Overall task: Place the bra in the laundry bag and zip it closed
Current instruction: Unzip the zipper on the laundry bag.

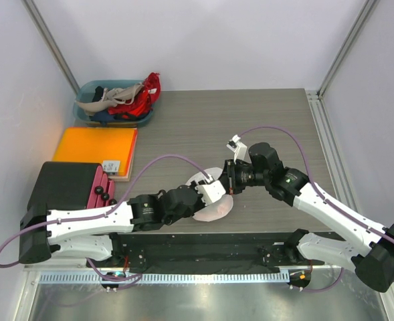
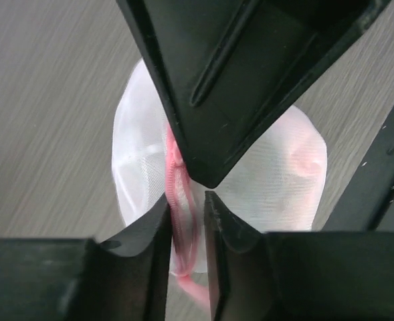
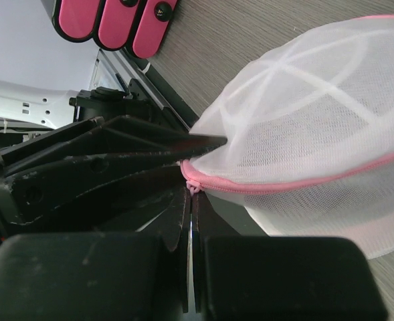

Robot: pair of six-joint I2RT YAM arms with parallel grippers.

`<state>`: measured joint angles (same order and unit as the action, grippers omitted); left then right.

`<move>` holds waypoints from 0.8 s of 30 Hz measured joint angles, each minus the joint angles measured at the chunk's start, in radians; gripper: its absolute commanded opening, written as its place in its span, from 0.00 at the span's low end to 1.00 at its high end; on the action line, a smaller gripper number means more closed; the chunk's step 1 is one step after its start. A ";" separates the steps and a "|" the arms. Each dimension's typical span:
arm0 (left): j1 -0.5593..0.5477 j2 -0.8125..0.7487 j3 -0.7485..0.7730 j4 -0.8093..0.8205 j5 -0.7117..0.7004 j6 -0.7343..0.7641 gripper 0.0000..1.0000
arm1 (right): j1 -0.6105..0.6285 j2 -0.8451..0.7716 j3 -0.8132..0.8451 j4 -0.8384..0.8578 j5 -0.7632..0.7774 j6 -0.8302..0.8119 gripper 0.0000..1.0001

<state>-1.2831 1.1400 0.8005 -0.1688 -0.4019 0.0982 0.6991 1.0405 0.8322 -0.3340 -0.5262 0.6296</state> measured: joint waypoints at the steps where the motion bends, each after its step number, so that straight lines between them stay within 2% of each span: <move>1: 0.000 0.001 0.000 0.000 -0.002 0.003 0.10 | 0.000 0.000 0.000 0.000 -0.001 0.000 0.01; 2: 0.000 0.001 0.000 0.000 -0.007 0.011 0.05 | 0.000 0.000 0.000 -0.001 -0.002 0.000 0.01; 4: 0.000 0.001 0.000 0.000 -0.021 0.017 0.00 | 0.000 0.000 0.002 -0.005 -0.001 -0.003 0.01; 14: 0.000 -0.019 0.000 -0.001 -0.020 0.052 0.00 | -0.018 0.011 0.040 -0.089 0.001 -0.111 0.01; 20: 0.003 -0.098 -0.025 -0.033 0.011 0.067 0.00 | -0.160 0.016 0.057 -0.180 0.010 -0.217 0.01; 24: 0.004 -0.123 -0.034 -0.038 0.037 0.067 0.00 | -0.199 0.016 0.062 -0.218 0.001 -0.251 0.01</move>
<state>-1.2789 1.0172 0.7662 -0.2070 -0.3653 0.1654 0.5003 1.0565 0.8940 -0.5522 -0.5255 0.3786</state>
